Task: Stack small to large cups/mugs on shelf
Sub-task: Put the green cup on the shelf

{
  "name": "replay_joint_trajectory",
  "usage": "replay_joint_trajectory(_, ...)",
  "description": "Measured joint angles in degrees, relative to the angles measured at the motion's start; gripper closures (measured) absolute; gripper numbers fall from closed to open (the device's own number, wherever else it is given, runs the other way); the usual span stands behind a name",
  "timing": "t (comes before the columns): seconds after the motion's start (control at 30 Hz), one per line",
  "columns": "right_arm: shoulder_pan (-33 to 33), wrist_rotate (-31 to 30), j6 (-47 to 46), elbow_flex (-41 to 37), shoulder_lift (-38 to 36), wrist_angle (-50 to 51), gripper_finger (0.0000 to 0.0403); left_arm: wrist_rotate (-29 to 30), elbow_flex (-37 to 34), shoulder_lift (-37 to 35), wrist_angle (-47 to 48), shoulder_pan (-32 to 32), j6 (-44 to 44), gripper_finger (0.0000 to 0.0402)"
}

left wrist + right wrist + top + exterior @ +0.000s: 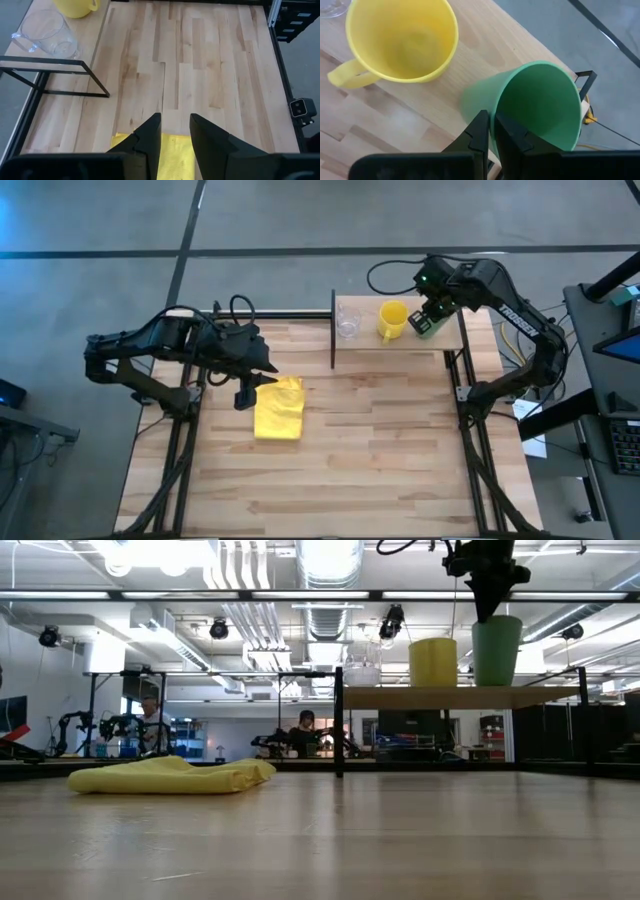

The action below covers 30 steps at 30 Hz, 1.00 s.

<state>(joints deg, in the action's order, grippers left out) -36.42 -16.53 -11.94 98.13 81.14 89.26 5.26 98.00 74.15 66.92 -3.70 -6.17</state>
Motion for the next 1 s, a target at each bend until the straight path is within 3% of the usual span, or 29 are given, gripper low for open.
replay_joint_trajectory(0.37,0.00,0.02,-0.13,-0.35,-0.04,0.74,0.0375,-0.01,0.00,0.00,-0.01,-0.01,0.00,0.0313)
replay_joint_trajectory(0.77,0.00,-1.69,-0.42,-1.81,-0.07,0.74,0.0306,-0.02,0.00,-0.02,-0.01,0.00,-0.04,0.0313)
replay_joint_trajectory(1.0,0.02,-3.00,-0.06,-1.81,-0.34,0.72,0.0300,-0.02,0.00,-0.02,-0.02,0.00,-0.04,0.0313)
